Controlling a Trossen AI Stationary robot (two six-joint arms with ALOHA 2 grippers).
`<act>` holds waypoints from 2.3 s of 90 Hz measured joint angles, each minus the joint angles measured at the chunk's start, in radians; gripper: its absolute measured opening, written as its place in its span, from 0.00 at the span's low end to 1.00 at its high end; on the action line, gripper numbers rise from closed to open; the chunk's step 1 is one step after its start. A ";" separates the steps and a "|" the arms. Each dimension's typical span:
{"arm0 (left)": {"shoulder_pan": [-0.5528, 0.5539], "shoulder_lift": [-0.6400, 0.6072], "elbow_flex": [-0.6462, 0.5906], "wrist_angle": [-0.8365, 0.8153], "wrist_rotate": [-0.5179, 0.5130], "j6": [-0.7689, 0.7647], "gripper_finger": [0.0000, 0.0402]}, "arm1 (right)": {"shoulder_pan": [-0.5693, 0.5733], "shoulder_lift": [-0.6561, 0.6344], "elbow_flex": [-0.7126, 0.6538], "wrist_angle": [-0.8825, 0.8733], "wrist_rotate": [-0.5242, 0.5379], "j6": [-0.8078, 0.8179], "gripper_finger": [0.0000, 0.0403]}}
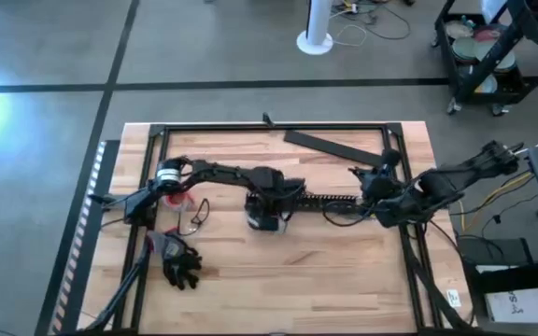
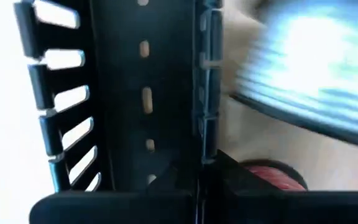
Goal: Ziptie cables
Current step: Put the zip tied cables into the black cable duct
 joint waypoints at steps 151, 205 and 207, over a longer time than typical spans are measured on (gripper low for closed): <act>-0.203 -0.218 -0.331 0.380 -0.113 -0.239 0.16 | 0.145 0.172 -0.204 0.463 -0.515 -0.014 0.03; -0.314 -0.596 -0.603 0.721 -0.316 -0.243 0.42 | -0.100 0.482 -0.241 1.272 -0.541 -0.395 0.03; -0.324 -0.606 -0.630 0.765 -0.349 -0.237 0.42 | -0.113 0.496 -0.241 1.301 -0.564 -0.389 0.03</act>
